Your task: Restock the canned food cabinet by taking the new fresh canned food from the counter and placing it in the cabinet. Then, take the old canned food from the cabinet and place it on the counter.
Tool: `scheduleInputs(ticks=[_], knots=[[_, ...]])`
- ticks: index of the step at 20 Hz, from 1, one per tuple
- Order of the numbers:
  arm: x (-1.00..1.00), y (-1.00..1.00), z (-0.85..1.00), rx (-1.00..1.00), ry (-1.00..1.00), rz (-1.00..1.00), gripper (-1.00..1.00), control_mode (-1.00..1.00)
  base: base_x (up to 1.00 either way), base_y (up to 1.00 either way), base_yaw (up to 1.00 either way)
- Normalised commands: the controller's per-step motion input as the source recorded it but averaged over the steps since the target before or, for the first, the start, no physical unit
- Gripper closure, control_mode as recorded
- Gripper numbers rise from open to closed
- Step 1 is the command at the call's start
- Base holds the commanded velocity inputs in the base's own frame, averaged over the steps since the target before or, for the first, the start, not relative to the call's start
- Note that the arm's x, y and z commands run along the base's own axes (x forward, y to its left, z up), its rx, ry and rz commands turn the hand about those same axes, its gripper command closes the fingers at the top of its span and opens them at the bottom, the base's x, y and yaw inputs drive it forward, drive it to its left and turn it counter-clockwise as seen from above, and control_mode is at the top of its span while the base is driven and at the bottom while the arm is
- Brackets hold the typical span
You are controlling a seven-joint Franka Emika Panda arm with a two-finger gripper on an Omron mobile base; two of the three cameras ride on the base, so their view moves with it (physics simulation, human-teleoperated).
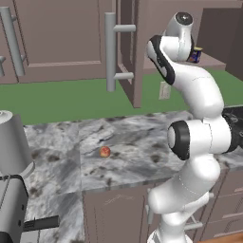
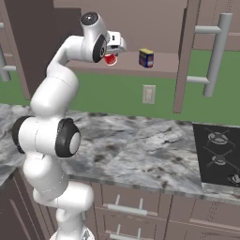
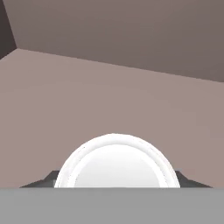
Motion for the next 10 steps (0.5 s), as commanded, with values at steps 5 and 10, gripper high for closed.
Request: scheduleInputs(ticks=[5, 10], knots=[[0.56, 0.05, -0.14, -0.02, 0.00, 0.00, -1.00, -1.00, 0.00, 0.00, 0.00], [0.52, 0.00, -0.03, 0.00, -0.03, 0.00, -1.00, -1.00, 0.00, 0.00, 0.00]])
